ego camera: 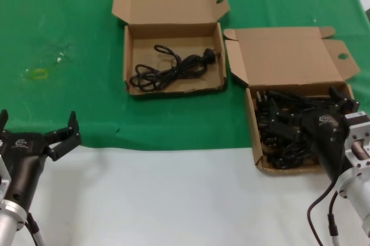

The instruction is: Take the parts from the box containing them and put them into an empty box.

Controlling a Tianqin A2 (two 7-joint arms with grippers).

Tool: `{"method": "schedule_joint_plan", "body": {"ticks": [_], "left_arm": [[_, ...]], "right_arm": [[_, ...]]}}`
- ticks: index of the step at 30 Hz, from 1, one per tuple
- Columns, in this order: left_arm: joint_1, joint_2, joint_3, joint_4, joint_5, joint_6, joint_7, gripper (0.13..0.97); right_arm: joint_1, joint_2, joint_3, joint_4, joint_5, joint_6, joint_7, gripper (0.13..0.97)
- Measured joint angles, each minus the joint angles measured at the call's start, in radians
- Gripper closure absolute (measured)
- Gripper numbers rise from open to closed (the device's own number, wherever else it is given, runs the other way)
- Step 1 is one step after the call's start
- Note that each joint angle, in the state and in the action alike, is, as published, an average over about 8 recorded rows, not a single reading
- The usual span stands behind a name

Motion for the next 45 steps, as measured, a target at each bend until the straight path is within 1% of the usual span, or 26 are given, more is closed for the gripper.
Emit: {"method": "schedule_joint_plan", "body": {"ticks": [45], "left_arm": [[0.0, 0.0, 0.0, 0.0, 0.0, 0.0, 0.0, 0.132]], "right_arm": [[0.0, 0.0, 0.0, 0.0, 0.0, 0.0, 0.0, 0.129]]}}
